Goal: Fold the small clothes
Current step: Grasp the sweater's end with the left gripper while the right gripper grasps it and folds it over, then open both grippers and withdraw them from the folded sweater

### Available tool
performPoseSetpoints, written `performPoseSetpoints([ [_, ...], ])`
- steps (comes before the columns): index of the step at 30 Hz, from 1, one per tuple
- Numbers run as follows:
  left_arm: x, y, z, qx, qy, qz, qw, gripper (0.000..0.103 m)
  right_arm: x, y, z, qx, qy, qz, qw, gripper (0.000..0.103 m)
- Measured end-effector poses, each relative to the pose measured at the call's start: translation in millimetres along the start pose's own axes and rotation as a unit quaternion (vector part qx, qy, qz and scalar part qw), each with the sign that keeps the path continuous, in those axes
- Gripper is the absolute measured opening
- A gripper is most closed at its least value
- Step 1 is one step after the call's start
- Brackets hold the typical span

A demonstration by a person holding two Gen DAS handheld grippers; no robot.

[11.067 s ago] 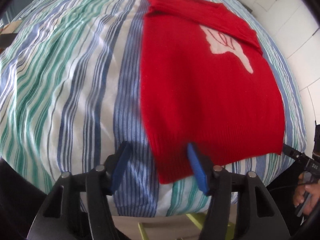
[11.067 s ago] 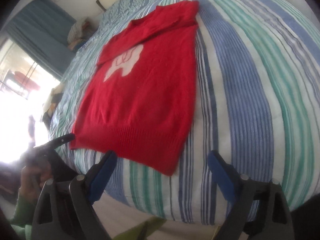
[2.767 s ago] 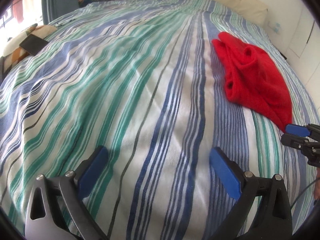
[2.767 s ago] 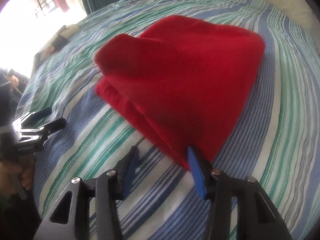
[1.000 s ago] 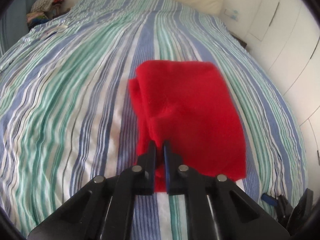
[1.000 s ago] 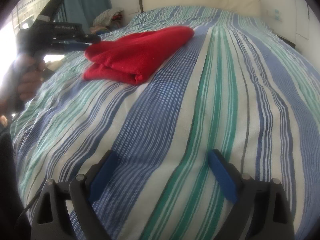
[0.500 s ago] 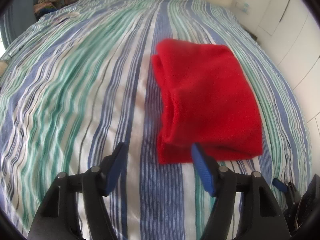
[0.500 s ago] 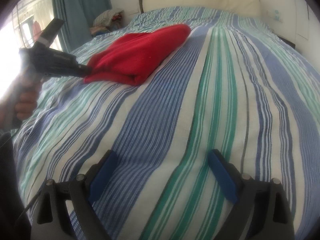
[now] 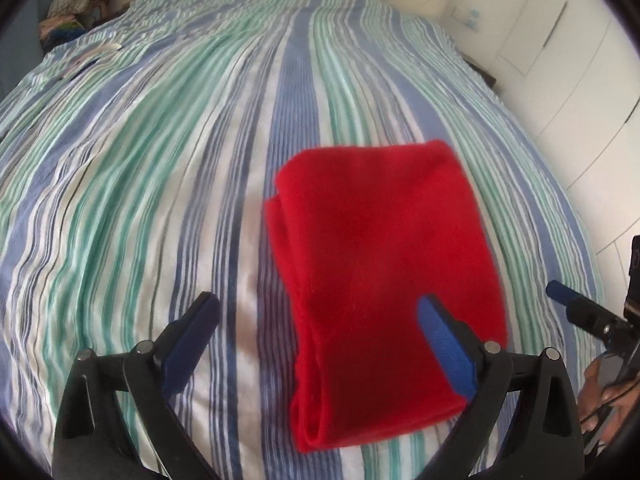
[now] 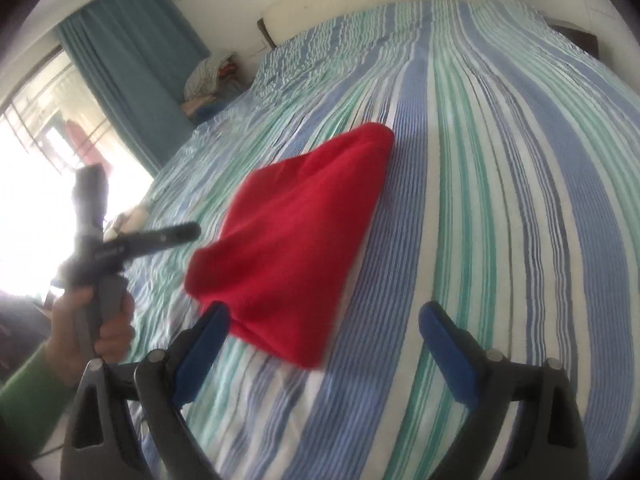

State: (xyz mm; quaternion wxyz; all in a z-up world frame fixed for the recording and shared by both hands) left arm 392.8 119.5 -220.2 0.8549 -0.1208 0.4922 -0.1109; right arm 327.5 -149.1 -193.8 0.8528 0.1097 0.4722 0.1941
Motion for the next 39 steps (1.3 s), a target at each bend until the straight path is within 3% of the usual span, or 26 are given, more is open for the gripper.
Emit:
performPoseSetpoints([
  [3, 23, 13, -4, 0.0, 0.031, 0.022, 0.9993, 0.099, 45, -10, 40, 0.062, 0.023, 0.013, 0.998, 0.094],
  [6, 44, 18, -13, -0.008, 0.07, 0.022, 0.9973, 0.1, 94, -10, 51, 0.134, 0.057, 0.048, 0.988, 0.094],
  [8, 47, 20, -15, -0.03, 0.066, 0.014, 0.9972, 0.094, 123, -4, 45, 0.15, 0.08, 0.039, 0.985, 0.079],
  [9, 47, 14, -16, -0.032, 0.066, -0.004, 0.9973, 0.06, 135, 2, 39, 0.133, 0.092, 0.018, 0.987, 0.053],
  [10, 47, 3, -17, -0.032, 0.07, -0.034, 0.9965, 0.023, 141, 7, 34, 0.098, 0.095, -0.025, 0.99, 0.039],
  [13, 26, -24, -13, 0.048, 0.034, 0.032, 0.9978, 0.019, 131, 42, 34, -0.052, 0.052, -0.121, 0.99, 0.029],
  [16, -6, -47, -6, 0.075, -0.01, 0.03, 0.9967, 0.018, 100, 73, 44, -0.13, -0.003, -0.132, 0.983, 0.027],
  [20, -55, -66, 20, 0.071, -0.072, 0.012, 0.9948, 0.018, 47, 93, 72, -0.138, -0.073, -0.103, 0.982, 0.027],
  [23, -71, -74, 45, 0.065, -0.094, -0.002, 0.9935, 0.021, 16, 98, 97, -0.122, -0.108, -0.079, 0.983, 0.027],
  [24, -65, -74, 49, 0.062, -0.086, -0.002, 0.9944, 0.032, 11, 99, 106, -0.114, -0.114, -0.074, 0.984, 0.027],
  [25, -53, -69, 48, 0.057, -0.069, 0.006, 0.9959, 0.053, 8, 95, 114, -0.104, -0.115, -0.069, 0.986, 0.029],
  [26, -40, -60, 44, 0.052, -0.054, 0.028, 0.9968, 0.068, 10, 90, 118, -0.092, -0.107, -0.064, 0.988, 0.033],
  [27, -29, -47, 33, 0.046, -0.045, 0.059, 0.9962, 0.086, 18, 80, 119, -0.078, -0.085, -0.064, 0.991, 0.046],
  [28, -22, -37, 20, 0.045, -0.038, 0.083, 0.9948, 0.086, 28, 63, 118, -0.063, -0.059, -0.079, 0.993, 0.069],
  [30, -20, -26, -12, 0.053, -0.032, 0.099, 0.9931, 0.086, 32, 23, 102, -0.05, -0.032, -0.139, 0.989, 0.087],
  [35, -51, -30, -91, 0.06, -0.047, 0.127, 0.989, 0.094, 1, -43, 18, -0.081, 0.005, -0.211, 0.974, 0.093],
  [39, -80, -53, -127, 0.063, -0.07, 0.132, 0.9868, 0.098, -36, -55, -50, -0.076, 0.013, -0.219, 0.973, 0.093],
])
Point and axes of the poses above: each gripper's, at about its wrist camera, not at the fingertips, and x roughly the way its jaws point, y to its left, z to its top, the point moved 8 cm from there along x, roughly the way its jaws point, and after that the axes turned 7 degrees about -z, right-handed, at the moved point
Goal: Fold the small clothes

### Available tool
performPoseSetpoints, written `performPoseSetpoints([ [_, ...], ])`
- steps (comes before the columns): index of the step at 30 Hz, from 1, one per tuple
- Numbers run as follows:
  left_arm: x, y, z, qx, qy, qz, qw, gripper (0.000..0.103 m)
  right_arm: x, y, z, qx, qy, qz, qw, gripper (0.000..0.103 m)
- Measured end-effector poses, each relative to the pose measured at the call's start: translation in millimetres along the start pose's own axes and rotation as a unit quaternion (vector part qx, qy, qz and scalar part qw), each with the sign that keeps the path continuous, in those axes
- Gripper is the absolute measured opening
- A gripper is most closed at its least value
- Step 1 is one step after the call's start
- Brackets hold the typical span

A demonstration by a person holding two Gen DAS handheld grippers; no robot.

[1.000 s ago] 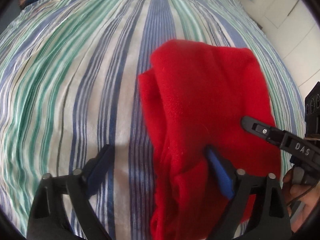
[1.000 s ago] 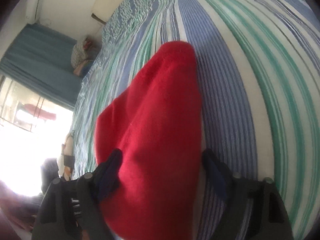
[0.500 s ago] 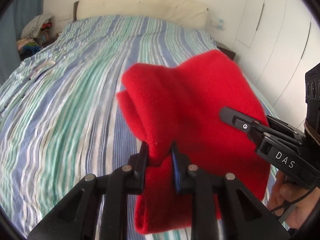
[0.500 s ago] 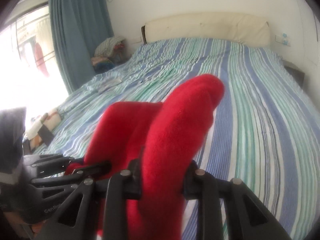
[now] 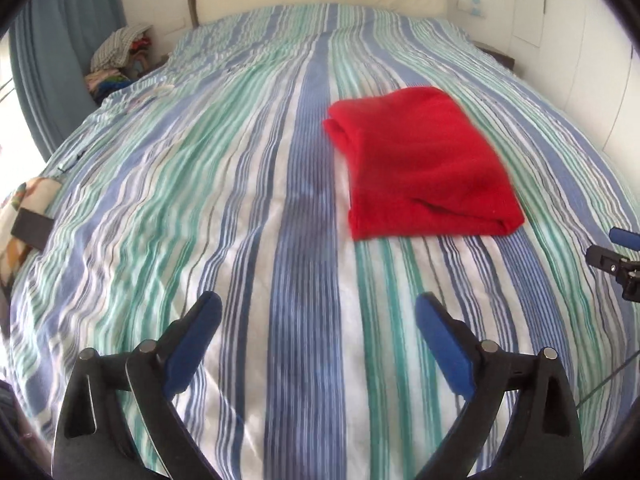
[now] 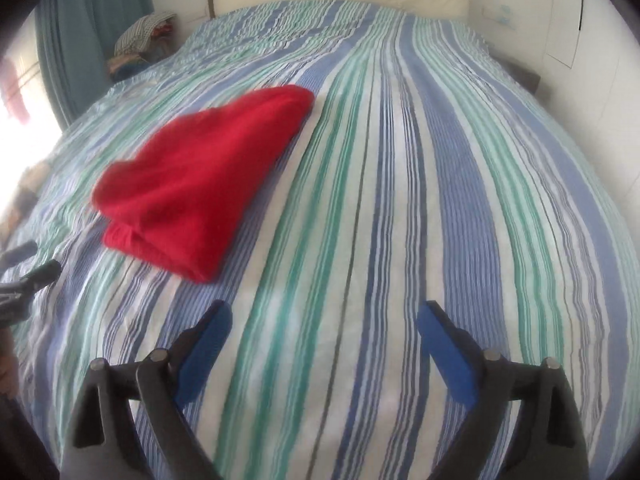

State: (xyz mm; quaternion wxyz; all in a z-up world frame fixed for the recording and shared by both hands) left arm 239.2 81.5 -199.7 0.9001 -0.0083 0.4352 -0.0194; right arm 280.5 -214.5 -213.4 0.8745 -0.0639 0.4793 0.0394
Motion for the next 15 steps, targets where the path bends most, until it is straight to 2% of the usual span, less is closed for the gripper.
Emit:
performPoseSetpoints([
  [5, -39, -18, -3, -0.018, -0.03, -0.009, 0.9993, 0.102, -53, 10, -43, -0.005, -0.02, -0.005, 1.0, 0.099],
  [10, -69, -23, 7, 0.005, -0.048, 0.058, 0.9972, 0.102, -89, 25, -61, -0.016, -0.032, 0.001, 0.999, 0.099],
  [15, -94, -24, 12, -0.006, -0.058, 0.056, 0.9967, 0.102, -114, 43, -64, -0.037, -0.041, -0.003, 0.998, 0.099],
])
Point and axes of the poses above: each gripper's, at about its wrist camera, not at the fingertips, and x roughly the way its jaws point, y to its left, z to its top, the point moved 8 cm from there along x, roughly the way its jaws point, and after that the axes turned 7 degrees about -z, right-handed, at the moved point
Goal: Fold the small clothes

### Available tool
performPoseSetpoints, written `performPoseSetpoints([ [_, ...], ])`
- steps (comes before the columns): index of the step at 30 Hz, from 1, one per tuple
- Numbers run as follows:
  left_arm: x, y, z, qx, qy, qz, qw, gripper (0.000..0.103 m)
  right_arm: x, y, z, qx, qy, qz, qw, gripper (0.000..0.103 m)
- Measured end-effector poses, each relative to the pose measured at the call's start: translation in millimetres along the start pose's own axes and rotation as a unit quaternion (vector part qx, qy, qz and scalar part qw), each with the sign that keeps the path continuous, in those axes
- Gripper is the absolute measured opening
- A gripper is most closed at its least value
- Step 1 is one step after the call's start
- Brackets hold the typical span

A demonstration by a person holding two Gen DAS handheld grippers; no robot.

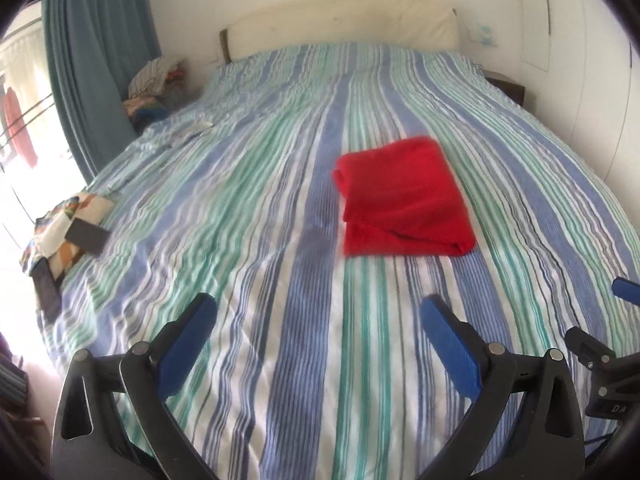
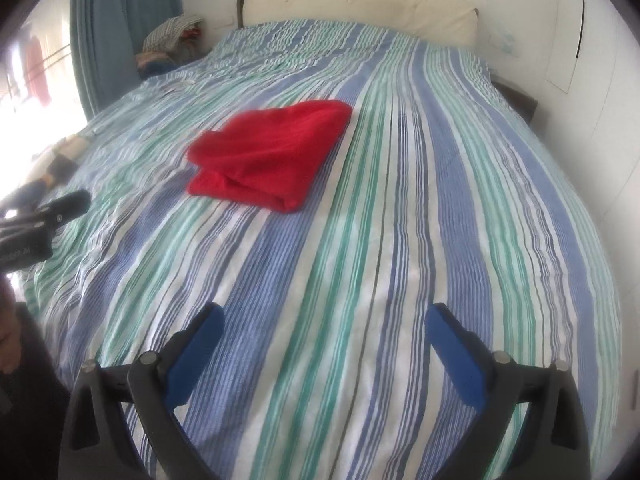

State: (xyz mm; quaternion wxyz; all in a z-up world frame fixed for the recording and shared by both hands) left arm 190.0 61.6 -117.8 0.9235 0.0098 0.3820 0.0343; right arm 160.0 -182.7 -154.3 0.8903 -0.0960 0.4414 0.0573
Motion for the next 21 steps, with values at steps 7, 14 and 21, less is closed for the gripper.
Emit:
performPoseSetpoints([
  [7, -17, 3, 3, -0.014, 0.005, -0.009, 0.9998, 0.102, -32, 8, 18, 0.004, -0.014, 0.004, 1.0, 0.1],
  [14, -27, 7, -3, -0.013, 0.033, -0.047, 0.9983, 0.102, -56, 12, 23, 0.011, -0.01, 0.016, 1.0, 0.102],
  [21, -54, 15, 2, -0.028, 0.023, -0.051, 0.998, 0.103, -79, 14, 30, 0.014, -0.004, 0.008, 1.0, 0.102],
])
Point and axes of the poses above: each gripper's, at about its wrist camera, not at the fingertips, and x roughly the way its jaws point, y to its left, z to its top, the point moved 8 cm from there along x, roughly the way its jaws point, and after that the axes turned 7 degrees about -z, right-handed, at the moved point
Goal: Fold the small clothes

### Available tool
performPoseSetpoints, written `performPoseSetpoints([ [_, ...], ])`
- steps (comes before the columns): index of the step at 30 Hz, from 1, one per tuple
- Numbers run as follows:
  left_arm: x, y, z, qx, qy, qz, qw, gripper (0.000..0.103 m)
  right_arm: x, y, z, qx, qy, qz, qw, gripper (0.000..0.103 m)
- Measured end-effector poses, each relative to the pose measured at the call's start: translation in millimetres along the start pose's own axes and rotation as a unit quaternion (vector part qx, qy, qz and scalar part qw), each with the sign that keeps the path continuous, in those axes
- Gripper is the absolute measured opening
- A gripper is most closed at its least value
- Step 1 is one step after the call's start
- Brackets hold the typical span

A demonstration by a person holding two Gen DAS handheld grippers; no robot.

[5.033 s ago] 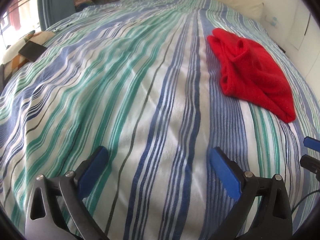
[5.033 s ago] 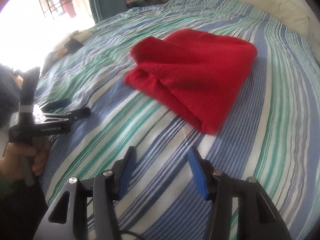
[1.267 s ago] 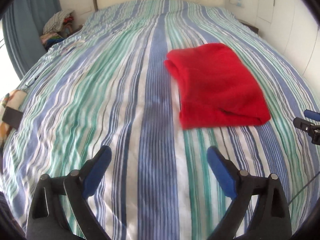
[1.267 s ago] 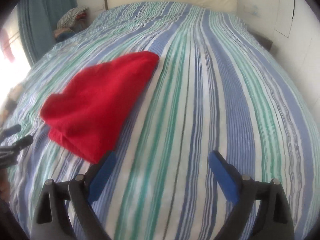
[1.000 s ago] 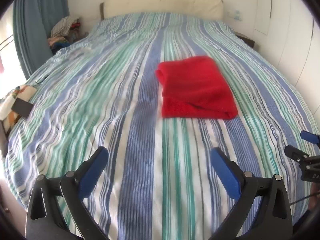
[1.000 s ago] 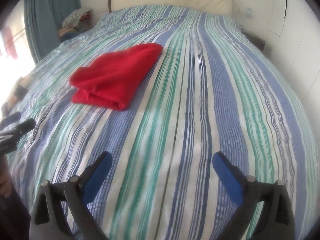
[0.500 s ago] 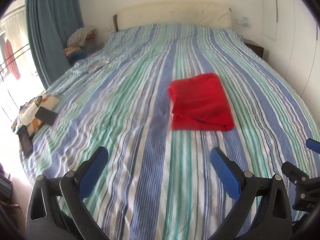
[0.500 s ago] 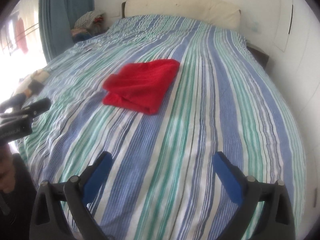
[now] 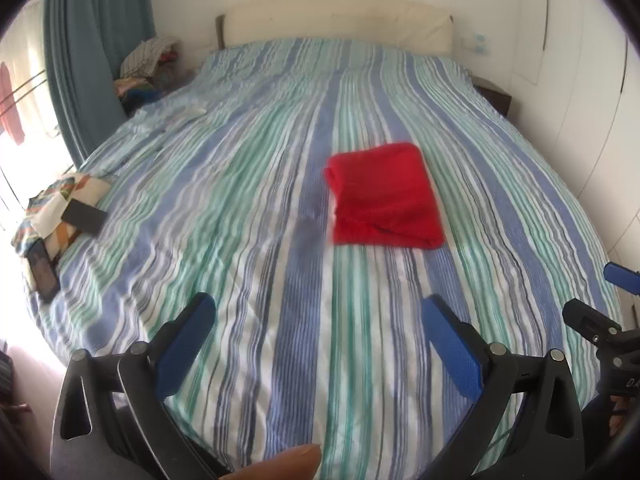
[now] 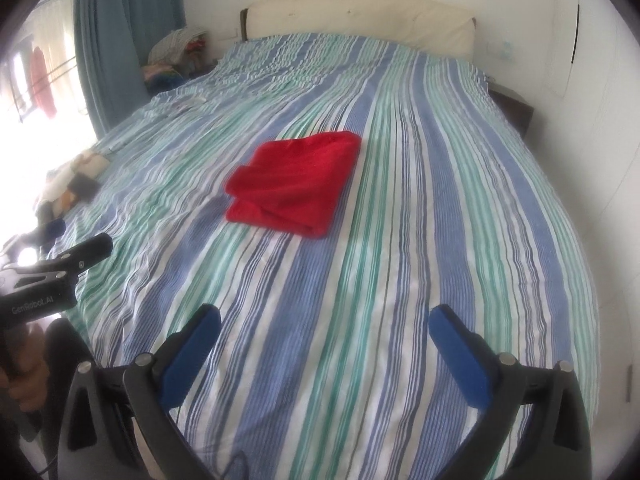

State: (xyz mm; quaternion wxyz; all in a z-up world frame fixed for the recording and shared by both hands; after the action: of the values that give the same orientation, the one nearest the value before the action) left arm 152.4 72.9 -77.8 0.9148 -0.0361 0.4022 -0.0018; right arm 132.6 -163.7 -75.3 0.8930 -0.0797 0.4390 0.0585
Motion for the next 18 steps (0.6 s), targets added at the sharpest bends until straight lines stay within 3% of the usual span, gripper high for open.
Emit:
performPoseSetpoints([
  [4, -17, -4, 6, 0.021, 0.0, 0.023, 0.9995, 0.103, -19, 9, 11, 0.009, -0.01, 0.023, 1.0, 0.102],
  [7, -26, -4, 5, 0.024, 0.001, 0.039, 0.999, 0.103, -28, 20, 14, -0.016, -0.011, 0.009, 1.0, 0.102],
  [10, -29, -8, -1, 0.022, 0.022, 0.029, 0.9991, 0.103, -30, 27, 13, -0.03, -0.004, -0.003, 1.0, 0.102],
  [18, -32, -18, -6, 0.037, 0.023, 0.026, 0.9987, 0.103, -33, 24, 1, -0.041, 0.005, -0.023, 0.999, 0.102],
])
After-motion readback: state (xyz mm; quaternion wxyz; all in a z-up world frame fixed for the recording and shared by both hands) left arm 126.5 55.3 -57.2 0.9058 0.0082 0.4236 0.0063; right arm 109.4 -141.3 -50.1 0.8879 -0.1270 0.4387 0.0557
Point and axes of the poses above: each gripper's, at about its wrist camera, not at the fingertips, and x roughly the way its jaws point, y to its left, z to its top, the point moved 8 cm from there along x, roughly the way its jaws point, and after that the axes turned 7 degrees about -z, right-handed, at the moved point
